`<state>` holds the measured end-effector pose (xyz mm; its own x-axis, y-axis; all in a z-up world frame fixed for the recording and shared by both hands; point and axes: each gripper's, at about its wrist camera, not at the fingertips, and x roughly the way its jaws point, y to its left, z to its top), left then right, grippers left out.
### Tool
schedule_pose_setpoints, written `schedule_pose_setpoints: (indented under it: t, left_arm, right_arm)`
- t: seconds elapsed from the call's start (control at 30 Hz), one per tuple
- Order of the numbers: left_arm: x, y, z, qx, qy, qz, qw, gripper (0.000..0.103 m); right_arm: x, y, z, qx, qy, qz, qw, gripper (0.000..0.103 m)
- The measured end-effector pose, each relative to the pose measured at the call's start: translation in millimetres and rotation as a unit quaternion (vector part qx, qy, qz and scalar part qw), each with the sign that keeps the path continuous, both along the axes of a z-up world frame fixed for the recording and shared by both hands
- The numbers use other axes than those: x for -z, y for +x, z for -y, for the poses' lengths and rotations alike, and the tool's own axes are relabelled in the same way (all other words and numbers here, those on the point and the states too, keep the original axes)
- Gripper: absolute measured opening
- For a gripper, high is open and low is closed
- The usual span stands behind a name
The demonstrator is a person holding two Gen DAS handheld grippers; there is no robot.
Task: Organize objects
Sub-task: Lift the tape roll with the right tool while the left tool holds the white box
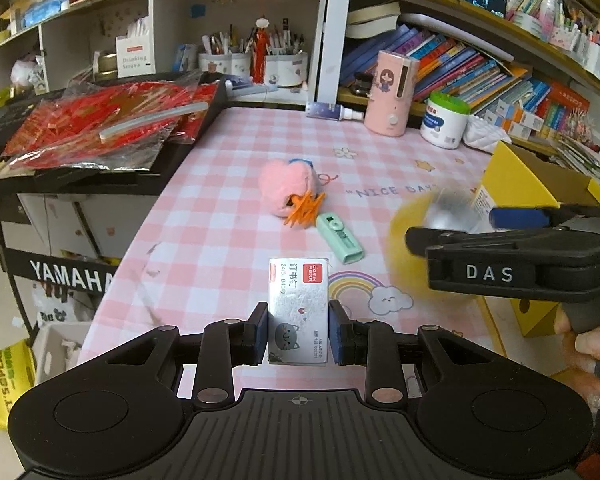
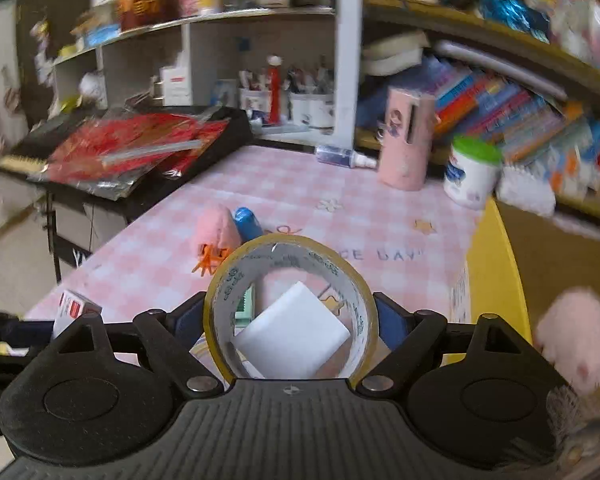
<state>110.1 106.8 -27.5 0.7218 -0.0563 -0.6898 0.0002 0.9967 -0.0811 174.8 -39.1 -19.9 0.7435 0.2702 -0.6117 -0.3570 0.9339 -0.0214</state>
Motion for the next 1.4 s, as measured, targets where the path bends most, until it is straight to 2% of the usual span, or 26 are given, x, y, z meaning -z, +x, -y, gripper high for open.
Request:
schedule_pose_setpoints:
  t: [0.1,0.2,0.27,0.33,0.5,0.6,0.67,0.8,0.93,1.03,1.4]
  left_arm:
    - [-1.9,-0.8,-0.2,-0.004,0.000,0.003,1.0000,0.028]
    - [-2.1,-1.0,0.0,-0.007,0.000,0.003,1.0000,0.028]
    - [-2.0,-1.0,-0.2,-0.006,0.001,0.003,1.0000,0.028]
    - [-2.4,-1.4,-0.4,-0.006,0.003,0.004,1.0000,0.028]
    - [-3.5,0.3,0.2,-0.011,0.008,0.003,0.9999,0.028]
    - [-5.2,1.2,1.9,-0.011,0.011,0.005,0.9999,0.028]
    - [-6.8,1.5,2.9,-0.011,0.012,0.007,0.9998,0.028]
    - [-10.1,1.2,4.8,-0.007,0.013,0.014,0.9998,0.028]
    - [-12.1,-1.2,7.6,0.003,0.013,0.020,0.9997,0.028]
    - [-13.5,-5.7,9.5,0.010,0.013,0.023,0.9996,0.028]
    - [-12.5,-40.0,16.0,0.040,0.006,0.026,0.9989,0.028]
  right_arm:
    - [-1.4,2.0,6.3,0.007,0.030,-0.015,0.999,0.089]
    - [1.6,5.1,7.2,0.022,0.014,-0.020,0.999,0.083]
    - [6.9,9.9,9.6,0.030,0.011,-0.040,0.999,0.062]
    - [12.1,14.5,13.4,0.039,0.013,-0.058,0.997,0.048]
    - [27.0,33.2,13.0,0.052,-0.002,-0.096,0.994,0.040]
    - [37.8,42.5,15.8,0.059,0.023,-0.116,0.991,0.028]
    - [36.3,44.9,17.4,0.060,0.025,-0.118,0.991,0.012]
    - [27.7,41.6,25.7,0.064,0.051,-0.114,0.990,0.009]
    - [9.0,26.2,26.8,0.056,0.054,-0.074,0.994,0.008]
    - [-0.2,13.4,25.5,0.043,0.052,-0.063,0.996,0.008]
    - [2.1,-39.5,25.0,0.039,0.029,-0.070,0.996,0.008]
